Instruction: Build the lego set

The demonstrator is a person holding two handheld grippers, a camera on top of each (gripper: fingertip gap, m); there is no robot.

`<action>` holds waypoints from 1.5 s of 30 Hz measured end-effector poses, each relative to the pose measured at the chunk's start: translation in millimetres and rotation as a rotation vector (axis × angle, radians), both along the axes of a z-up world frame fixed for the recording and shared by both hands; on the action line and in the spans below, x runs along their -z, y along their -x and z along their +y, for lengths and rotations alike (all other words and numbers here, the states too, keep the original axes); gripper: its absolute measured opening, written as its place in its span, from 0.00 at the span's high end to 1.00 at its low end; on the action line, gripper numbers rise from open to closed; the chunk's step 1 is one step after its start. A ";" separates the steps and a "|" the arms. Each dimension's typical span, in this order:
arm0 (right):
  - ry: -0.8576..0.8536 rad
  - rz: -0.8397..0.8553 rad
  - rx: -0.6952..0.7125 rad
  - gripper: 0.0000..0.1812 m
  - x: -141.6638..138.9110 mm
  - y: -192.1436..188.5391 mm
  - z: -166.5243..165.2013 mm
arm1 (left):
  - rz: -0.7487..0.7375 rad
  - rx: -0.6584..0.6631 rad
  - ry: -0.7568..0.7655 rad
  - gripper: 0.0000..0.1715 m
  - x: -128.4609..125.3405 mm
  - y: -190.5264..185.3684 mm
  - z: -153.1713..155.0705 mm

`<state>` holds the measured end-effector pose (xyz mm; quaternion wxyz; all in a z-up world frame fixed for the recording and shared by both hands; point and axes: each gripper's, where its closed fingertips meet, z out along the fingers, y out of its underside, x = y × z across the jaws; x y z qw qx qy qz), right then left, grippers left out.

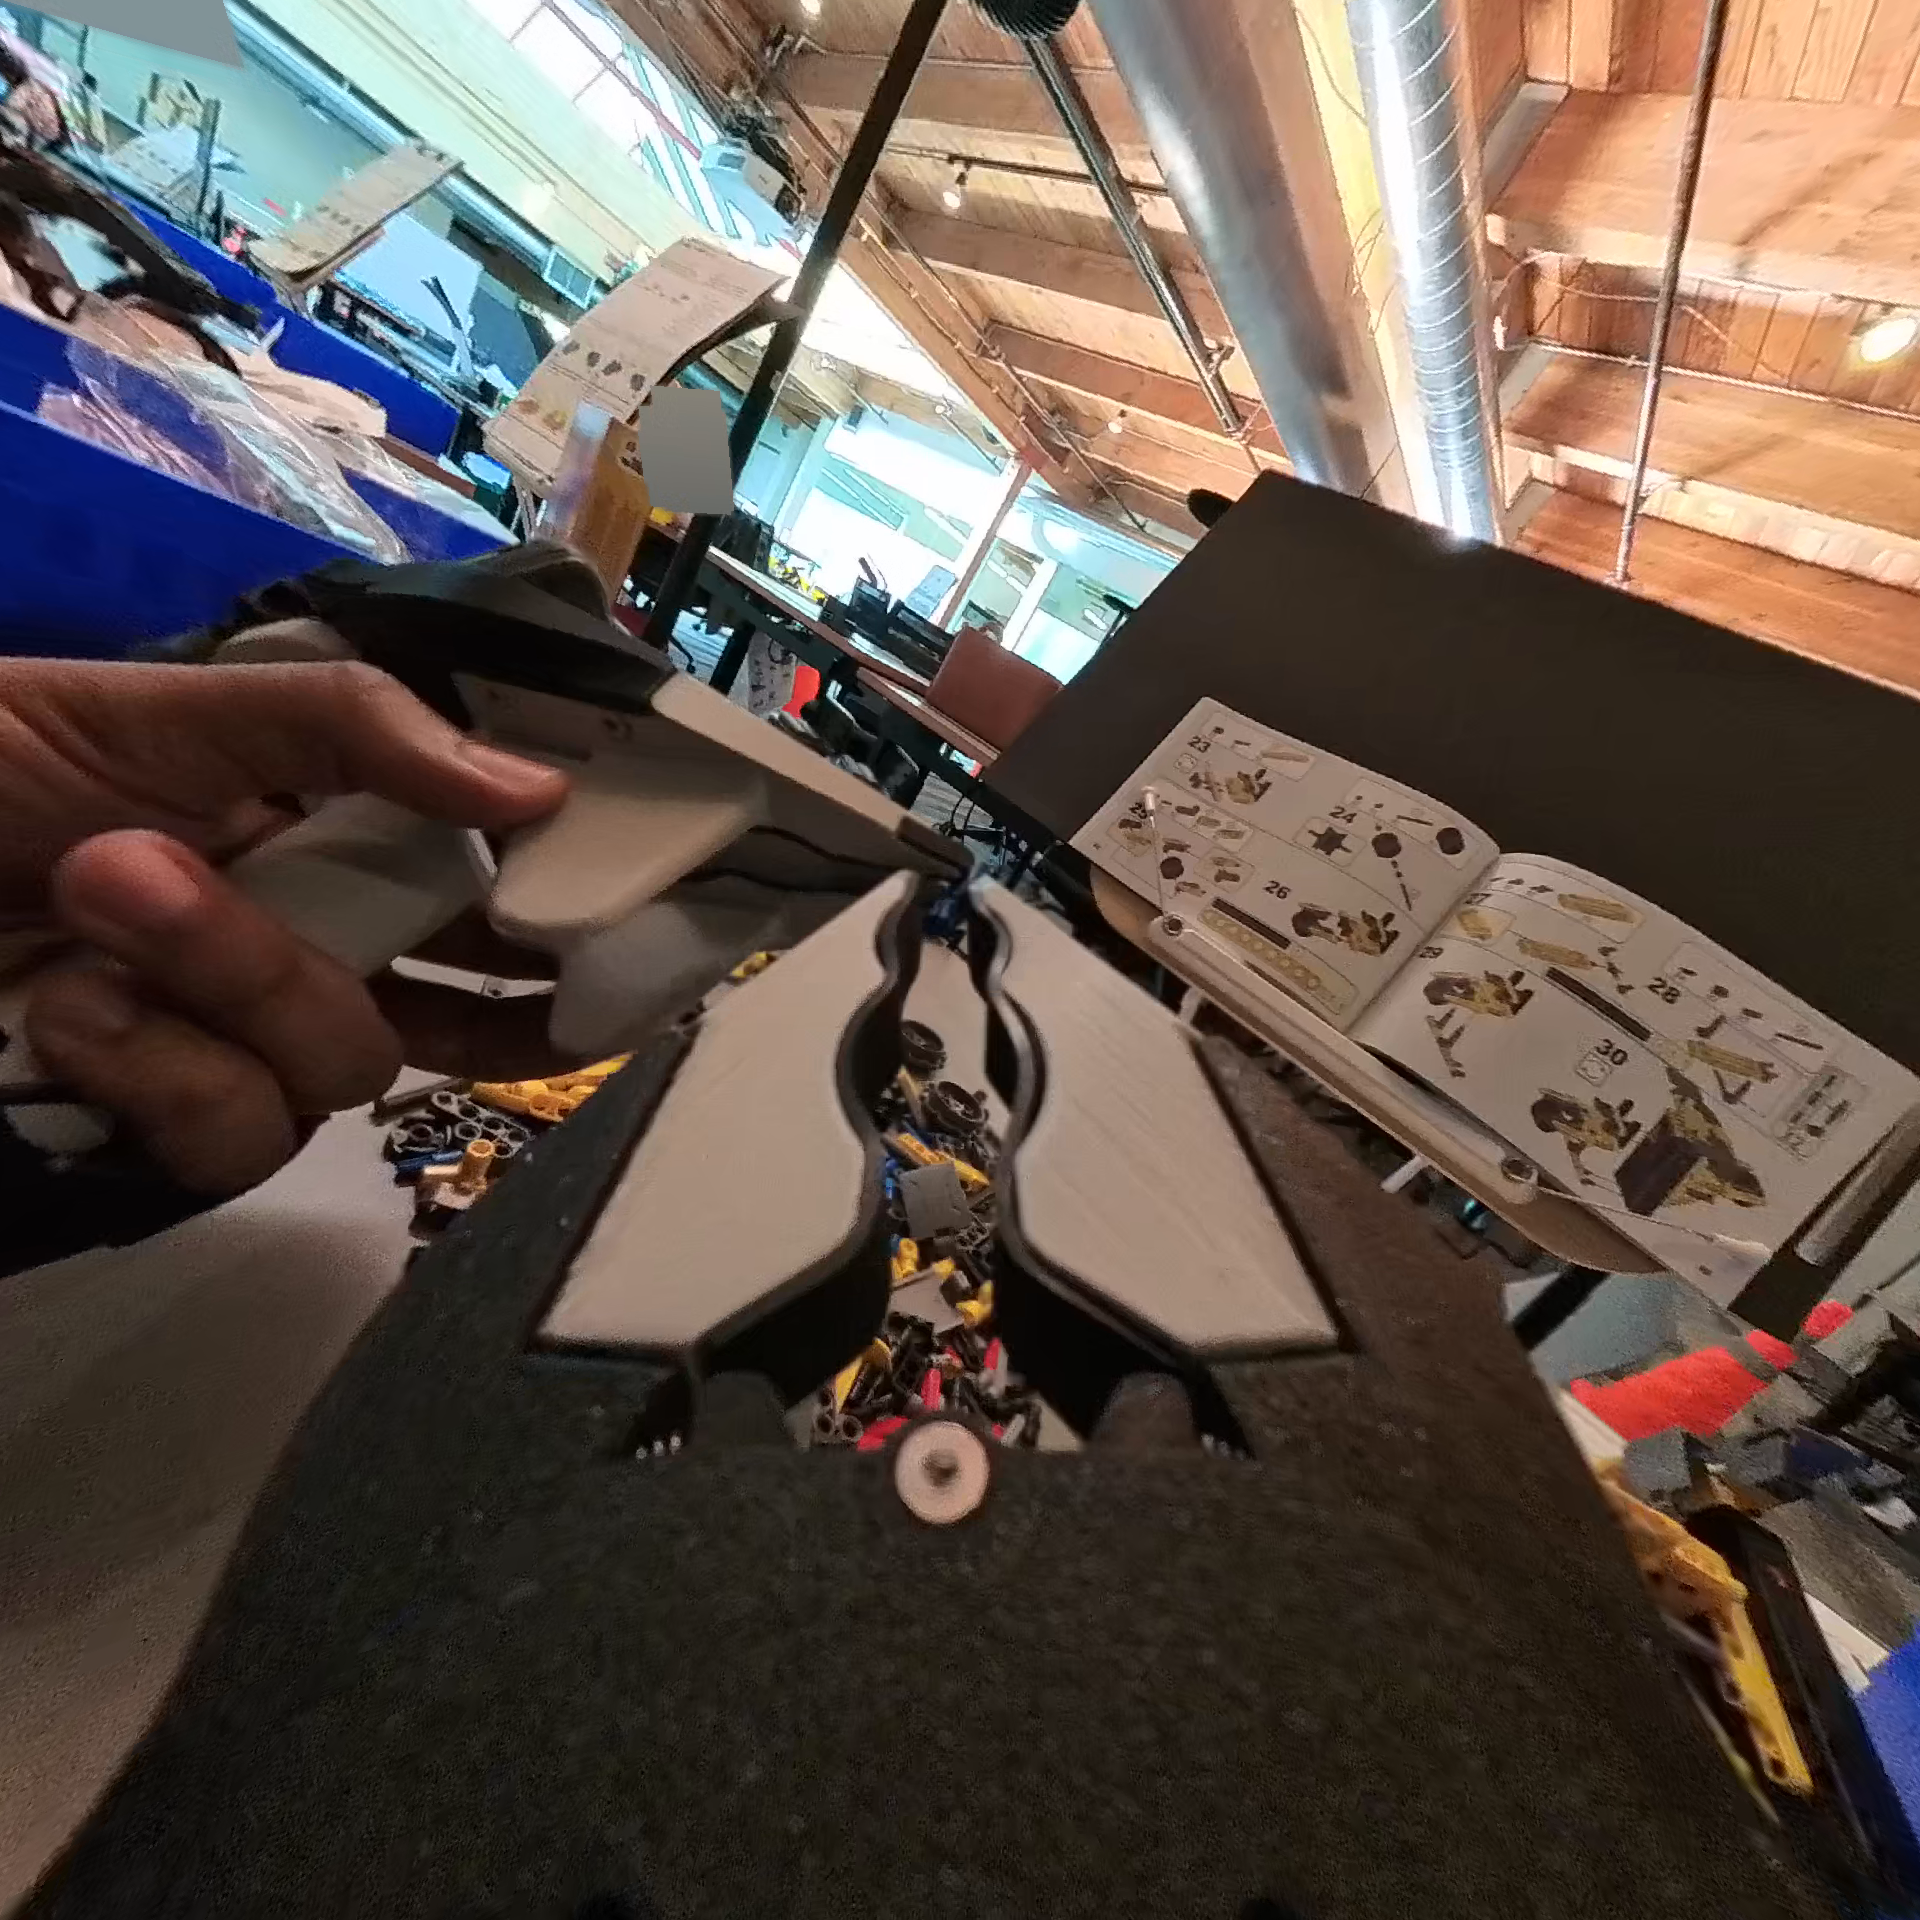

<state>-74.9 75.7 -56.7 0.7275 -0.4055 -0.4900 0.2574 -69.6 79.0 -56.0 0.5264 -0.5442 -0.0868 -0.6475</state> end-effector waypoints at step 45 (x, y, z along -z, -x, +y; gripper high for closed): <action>0.527 -0.604 -0.187 0.98 74.5 -54.2 12.0 | 0.631 0.052 0.065 0.80 58.8 -30.6 -22.2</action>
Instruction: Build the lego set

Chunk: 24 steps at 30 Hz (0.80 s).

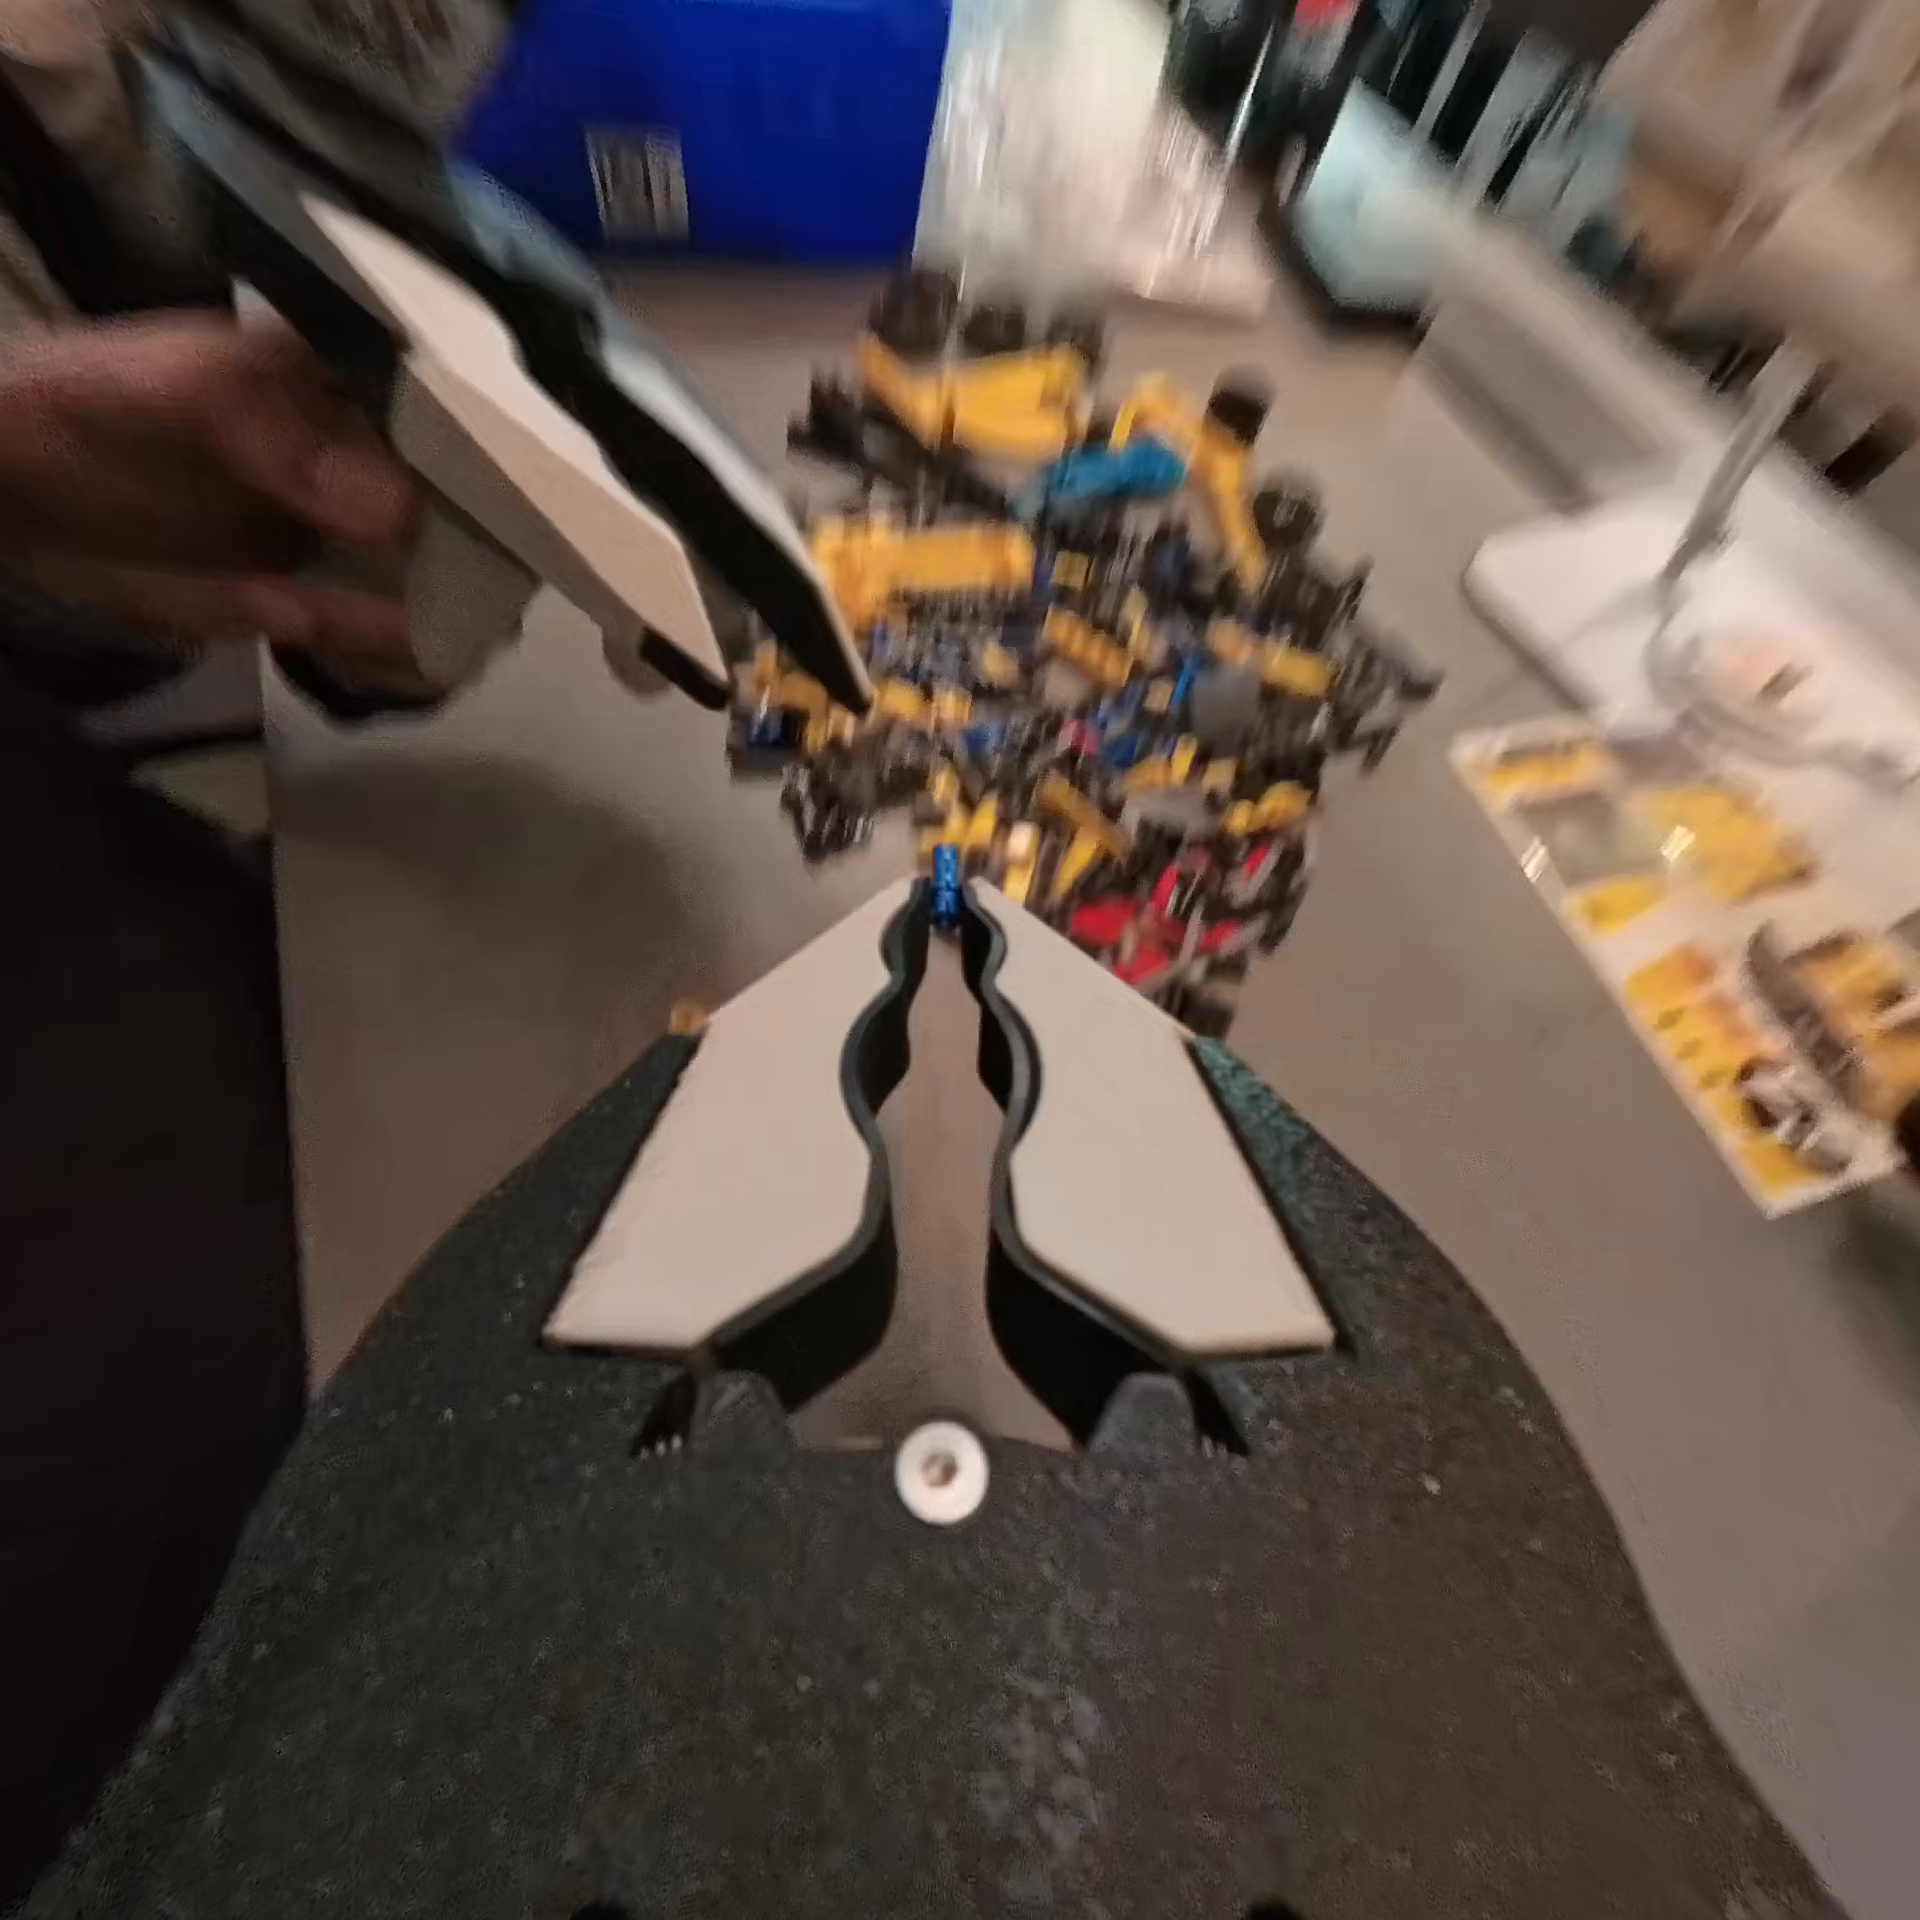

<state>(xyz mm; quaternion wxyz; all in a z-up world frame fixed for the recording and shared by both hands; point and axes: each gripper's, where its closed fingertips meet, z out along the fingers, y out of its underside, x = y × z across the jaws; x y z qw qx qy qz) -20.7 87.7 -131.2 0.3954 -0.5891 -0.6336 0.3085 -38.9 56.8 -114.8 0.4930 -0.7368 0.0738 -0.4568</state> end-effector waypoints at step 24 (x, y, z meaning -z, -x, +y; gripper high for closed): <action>0.215 -0.761 -0.220 0.98 79.5 -31.5 -30.5 | 0.691 0.145 0.179 0.97 110.1 -35.6 -22.5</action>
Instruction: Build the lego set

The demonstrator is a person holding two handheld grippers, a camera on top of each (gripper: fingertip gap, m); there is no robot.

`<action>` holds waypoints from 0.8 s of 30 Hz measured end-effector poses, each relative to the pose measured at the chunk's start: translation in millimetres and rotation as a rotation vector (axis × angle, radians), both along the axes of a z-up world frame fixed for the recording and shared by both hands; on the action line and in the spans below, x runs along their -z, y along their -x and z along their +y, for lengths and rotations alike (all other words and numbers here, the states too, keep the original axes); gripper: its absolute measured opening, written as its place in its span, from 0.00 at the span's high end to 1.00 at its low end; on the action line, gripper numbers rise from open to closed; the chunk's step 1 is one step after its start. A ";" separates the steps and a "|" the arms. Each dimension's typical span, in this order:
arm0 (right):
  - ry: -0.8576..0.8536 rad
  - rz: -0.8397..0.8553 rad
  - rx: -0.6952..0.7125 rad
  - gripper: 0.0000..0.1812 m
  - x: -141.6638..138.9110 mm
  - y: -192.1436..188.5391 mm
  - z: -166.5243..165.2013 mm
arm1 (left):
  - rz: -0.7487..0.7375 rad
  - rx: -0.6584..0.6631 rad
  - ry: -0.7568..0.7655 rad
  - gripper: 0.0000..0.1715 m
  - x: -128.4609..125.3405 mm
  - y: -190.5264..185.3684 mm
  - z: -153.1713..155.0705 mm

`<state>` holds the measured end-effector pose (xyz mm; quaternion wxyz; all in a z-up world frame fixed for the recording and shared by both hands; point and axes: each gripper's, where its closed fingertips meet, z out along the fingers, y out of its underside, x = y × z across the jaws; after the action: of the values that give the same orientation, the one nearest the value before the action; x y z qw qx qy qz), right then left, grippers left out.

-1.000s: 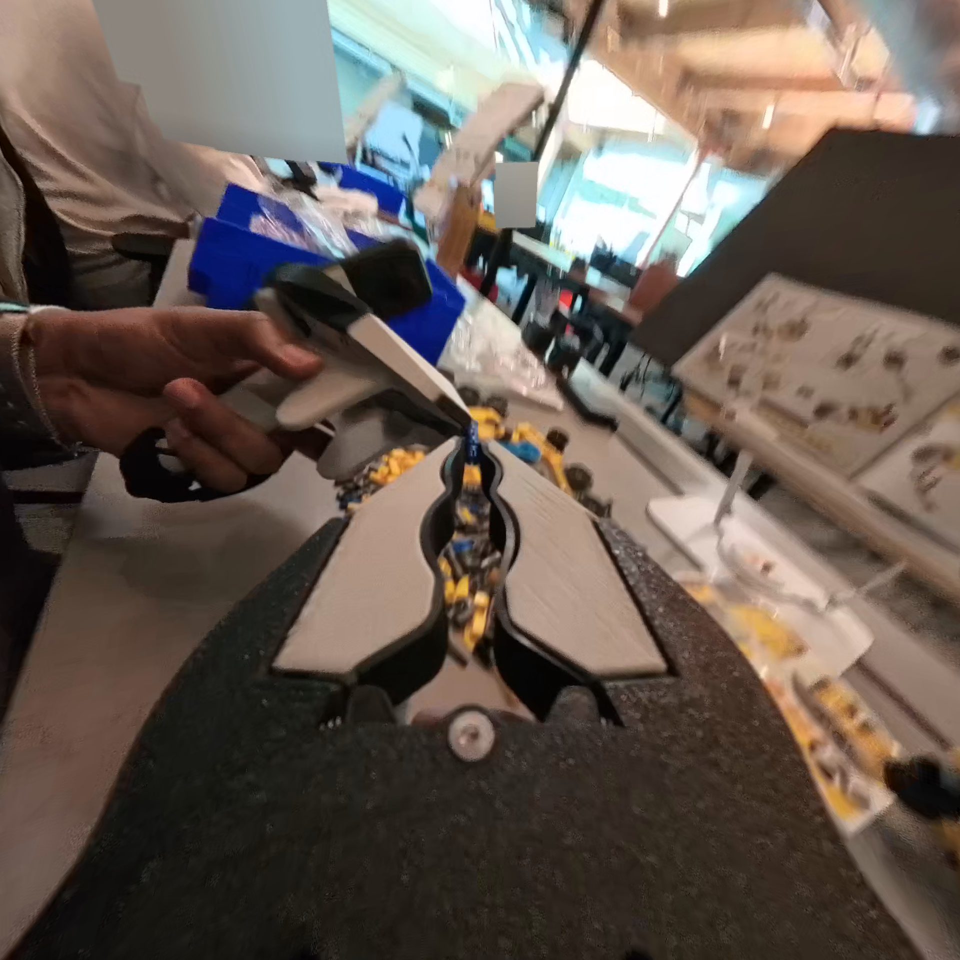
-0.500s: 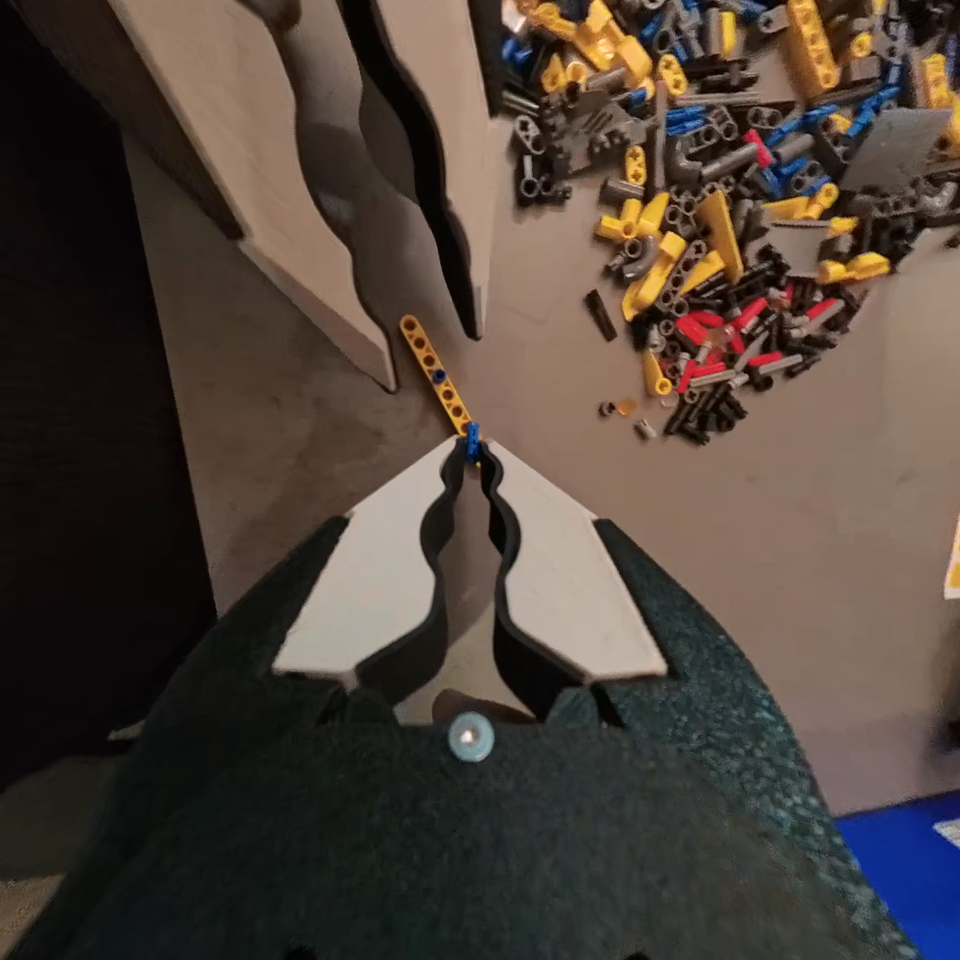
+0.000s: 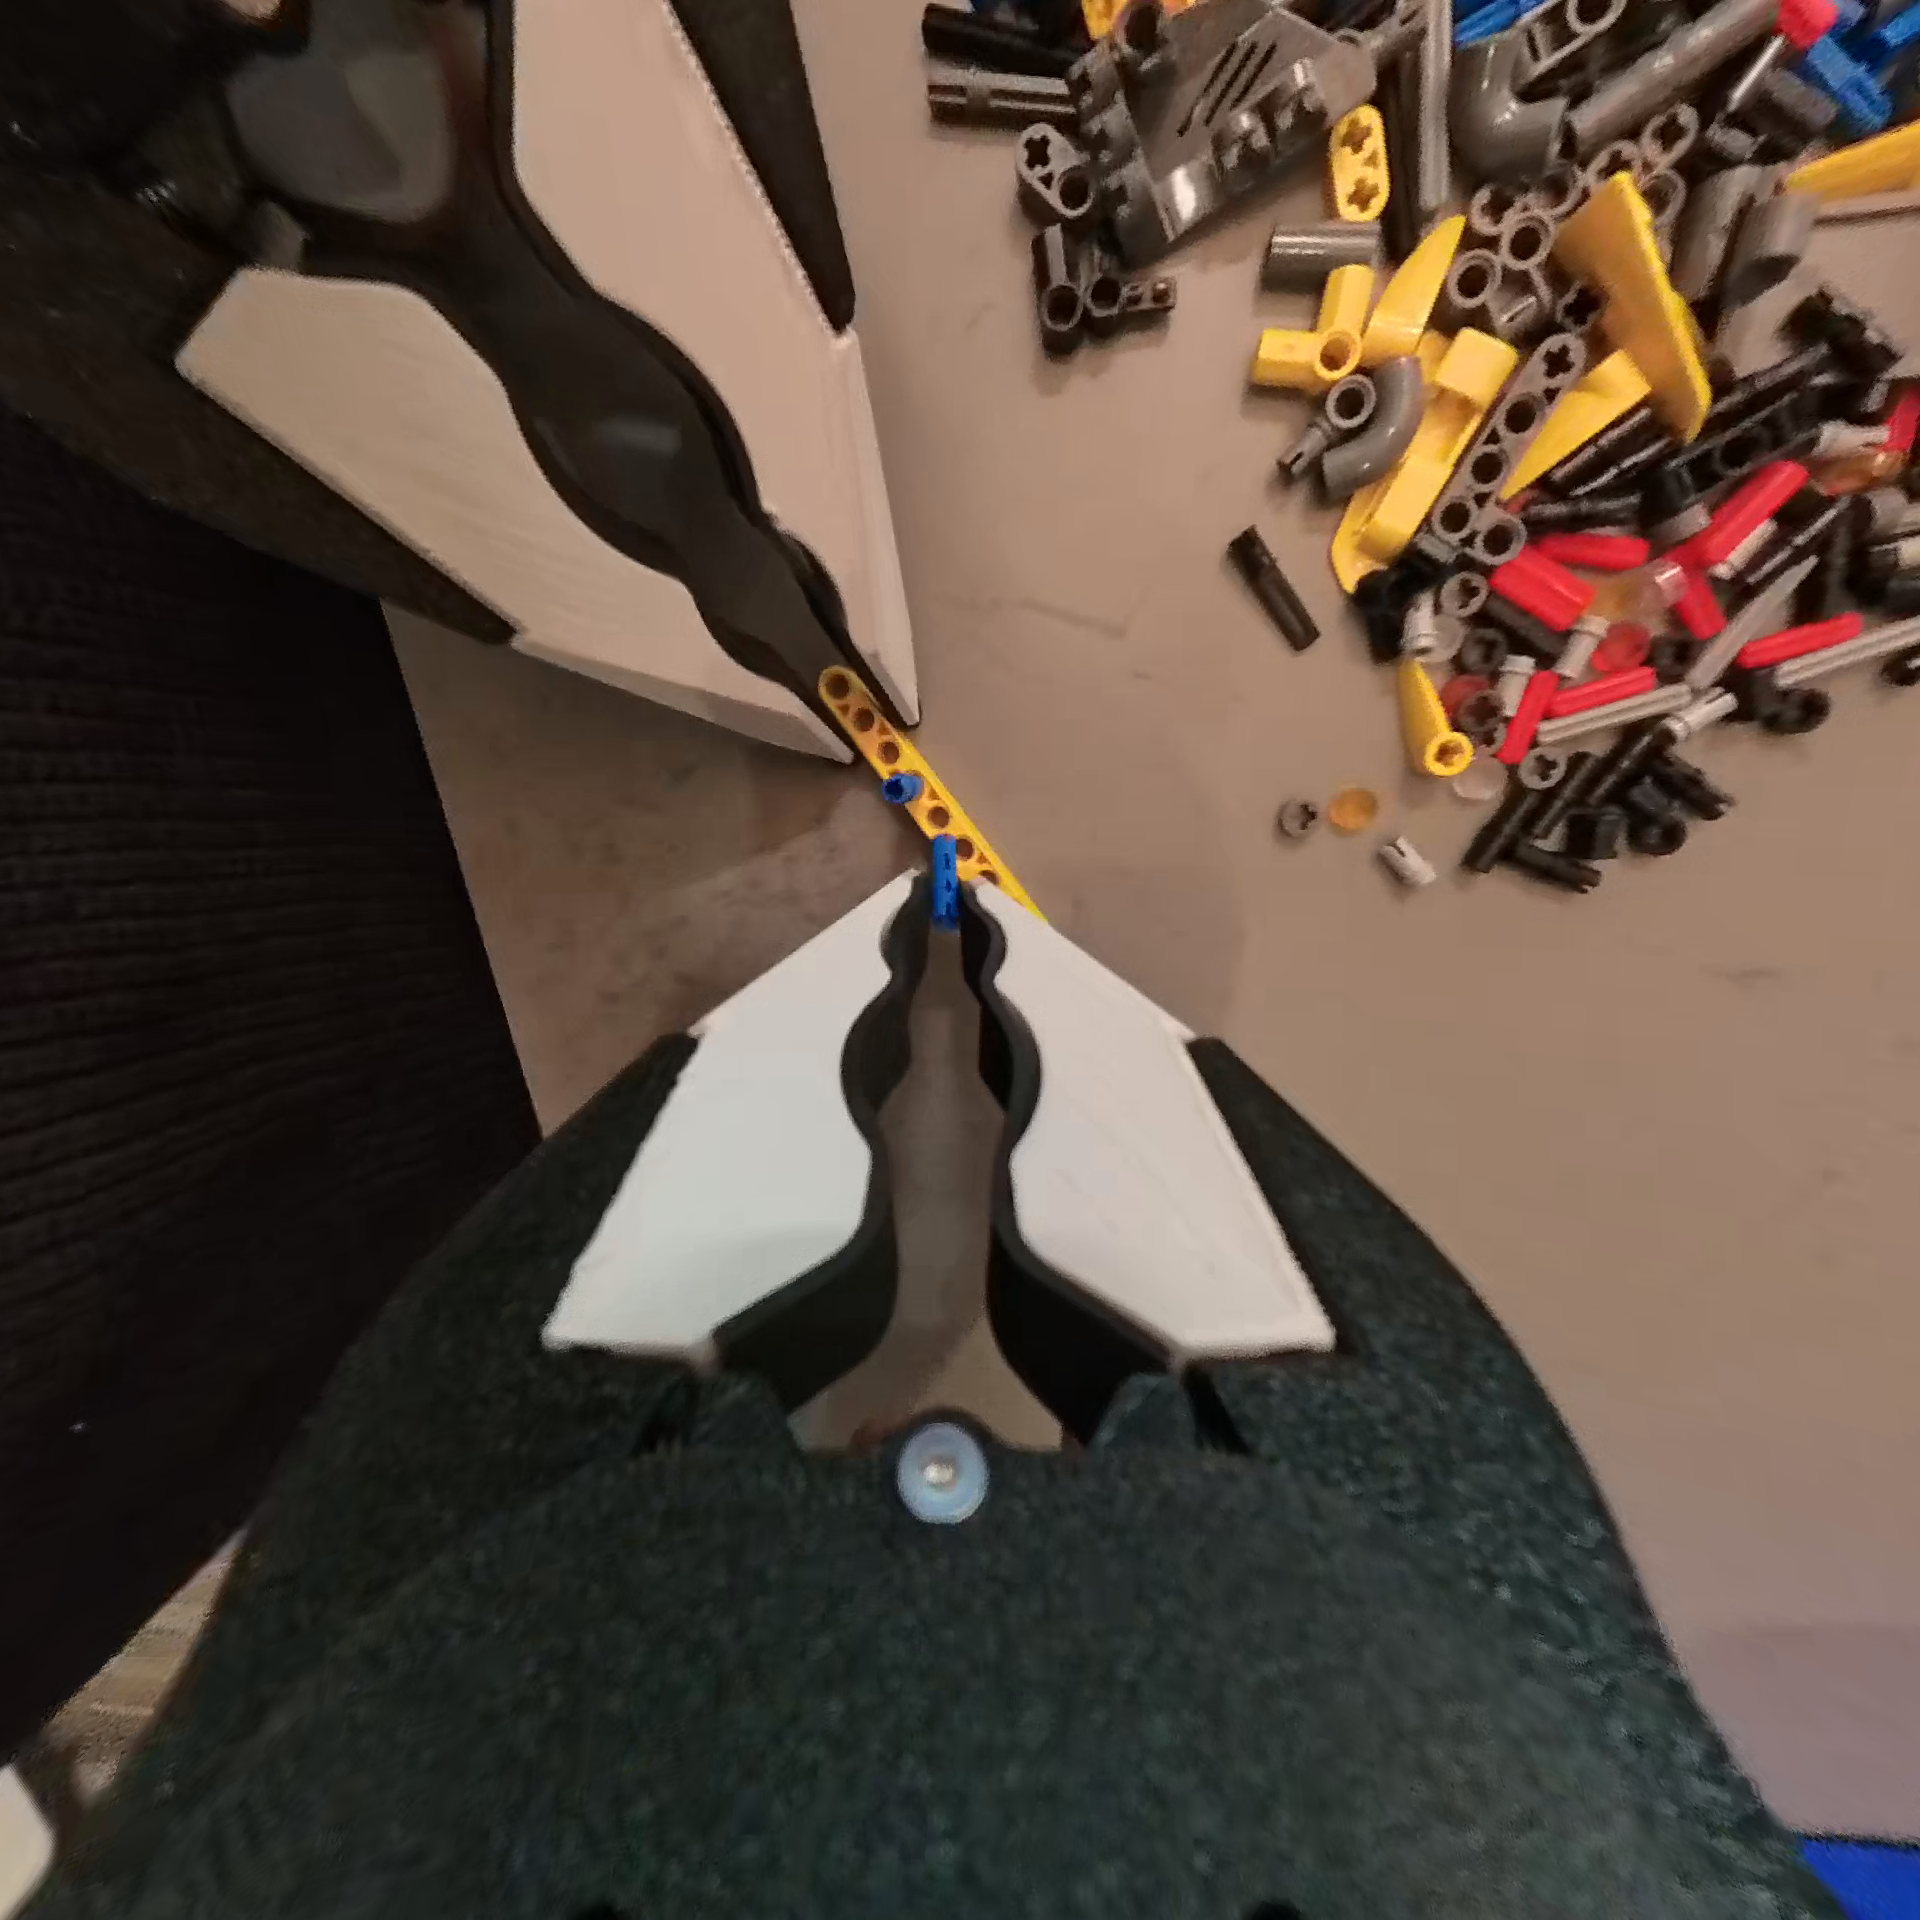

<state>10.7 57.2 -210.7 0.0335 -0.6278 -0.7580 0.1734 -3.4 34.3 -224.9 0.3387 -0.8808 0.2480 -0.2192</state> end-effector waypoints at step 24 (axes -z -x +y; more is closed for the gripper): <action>-0.066 0.095 -0.049 0.97 -15.3 2.3 -5.9 | -0.084 0.014 0.005 0.81 -7.7 -1.1 -1.3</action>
<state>8.5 51.2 -195.4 0.0858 -0.5985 -0.7761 0.1789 -2.3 32.9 -217.2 0.3450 -0.8698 0.2393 -0.2590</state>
